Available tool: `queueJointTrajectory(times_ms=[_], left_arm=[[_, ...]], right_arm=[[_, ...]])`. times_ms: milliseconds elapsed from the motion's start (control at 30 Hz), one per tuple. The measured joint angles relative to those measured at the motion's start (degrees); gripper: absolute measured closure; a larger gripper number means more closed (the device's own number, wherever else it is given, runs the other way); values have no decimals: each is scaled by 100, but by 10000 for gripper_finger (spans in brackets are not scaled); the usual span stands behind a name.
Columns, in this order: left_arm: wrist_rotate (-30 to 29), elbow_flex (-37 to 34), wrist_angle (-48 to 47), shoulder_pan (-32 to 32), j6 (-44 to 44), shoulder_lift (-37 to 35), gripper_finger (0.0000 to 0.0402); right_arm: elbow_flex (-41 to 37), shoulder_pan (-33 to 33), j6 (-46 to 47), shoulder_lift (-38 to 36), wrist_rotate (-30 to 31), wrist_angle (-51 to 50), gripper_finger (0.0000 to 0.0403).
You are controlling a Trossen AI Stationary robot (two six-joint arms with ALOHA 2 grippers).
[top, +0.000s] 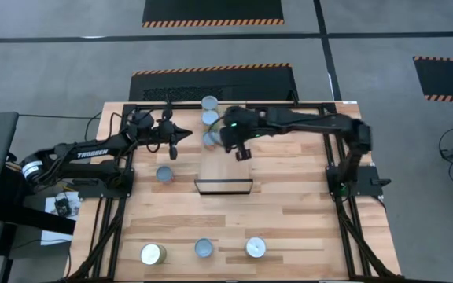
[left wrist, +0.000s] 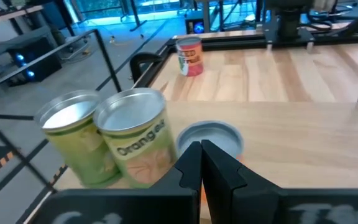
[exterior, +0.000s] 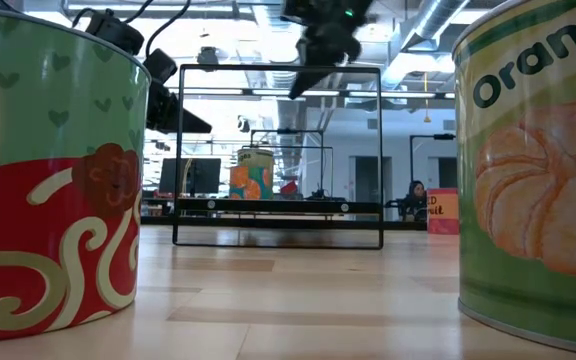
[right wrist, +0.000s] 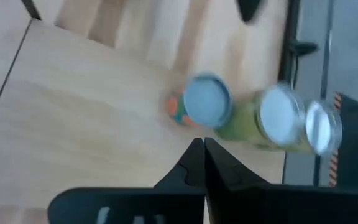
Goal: Pick and place cans onto a shelf
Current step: Put the canned spaghetti sauce on the shelf
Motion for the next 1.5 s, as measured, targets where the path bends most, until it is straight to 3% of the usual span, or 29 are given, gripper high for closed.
queueJointTrajectory(times_ms=[300, 500, 700, 900, 1033, 1500], left_arm=[[-70, 1, 24, -353, 138, 0, 401], [-69, 0, 19, -567, 1, -2, 401], [-68, 0, -81, -913, -101, 0, 401], [-72, 7, -185, -1289, -387, 218, 401], [-553, 7, -135, -1367, -437, 553, 401], [-586, 4, 1713, -1367, -874, 2207, 401]], right_arm=[[-3377, -177, 770, -2166, -80, 3220, 397], [-4569, -116, 1090, -3098, -92, 4292, 392], [-5530, -223, 1405, -3425, -257, 5530, 396], [-5915, -253, 1638, -3420, -336, 6047, 391], [-5926, -241, 1652, -3420, -334, 6153, 391], [-5926, -236, 1648, -3420, -329, 6115, 392]])
